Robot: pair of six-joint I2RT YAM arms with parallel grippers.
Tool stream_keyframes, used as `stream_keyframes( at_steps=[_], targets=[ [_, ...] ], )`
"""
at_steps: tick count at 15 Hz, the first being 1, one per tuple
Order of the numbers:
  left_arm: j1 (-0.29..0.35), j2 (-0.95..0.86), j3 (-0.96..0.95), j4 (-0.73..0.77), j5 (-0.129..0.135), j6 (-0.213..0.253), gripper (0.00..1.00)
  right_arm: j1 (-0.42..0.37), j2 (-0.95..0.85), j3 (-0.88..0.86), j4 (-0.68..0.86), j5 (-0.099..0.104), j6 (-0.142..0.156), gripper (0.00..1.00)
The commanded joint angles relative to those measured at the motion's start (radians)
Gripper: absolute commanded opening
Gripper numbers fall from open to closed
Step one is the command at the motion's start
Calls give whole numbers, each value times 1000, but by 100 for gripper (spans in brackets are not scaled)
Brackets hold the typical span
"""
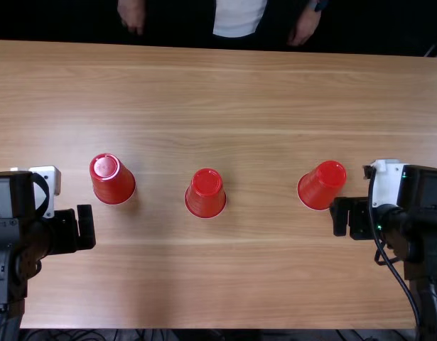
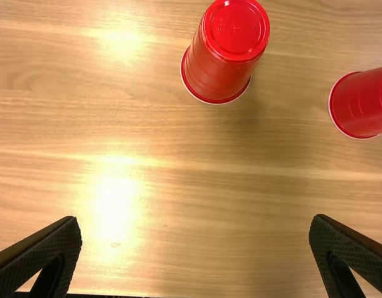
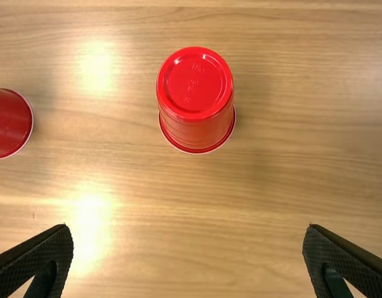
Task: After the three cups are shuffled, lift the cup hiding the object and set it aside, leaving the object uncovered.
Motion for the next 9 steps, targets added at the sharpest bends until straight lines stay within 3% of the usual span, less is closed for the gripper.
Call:
stream_keyframes(
  at_steps=[1, 4, 9],
  targets=[
    [-3, 20, 31, 4, 0, 6, 100, -6, 27, 30, 23, -11, 0, 100],
    [-6, 40, 29, 4, 0, 6, 100, -4, 111, 35, 154, -11, 2, 100],
    [-8, 42, 20, 4, 0, 6, 100, -1, 280, 76, 235, -11, 4, 100]
  ],
)
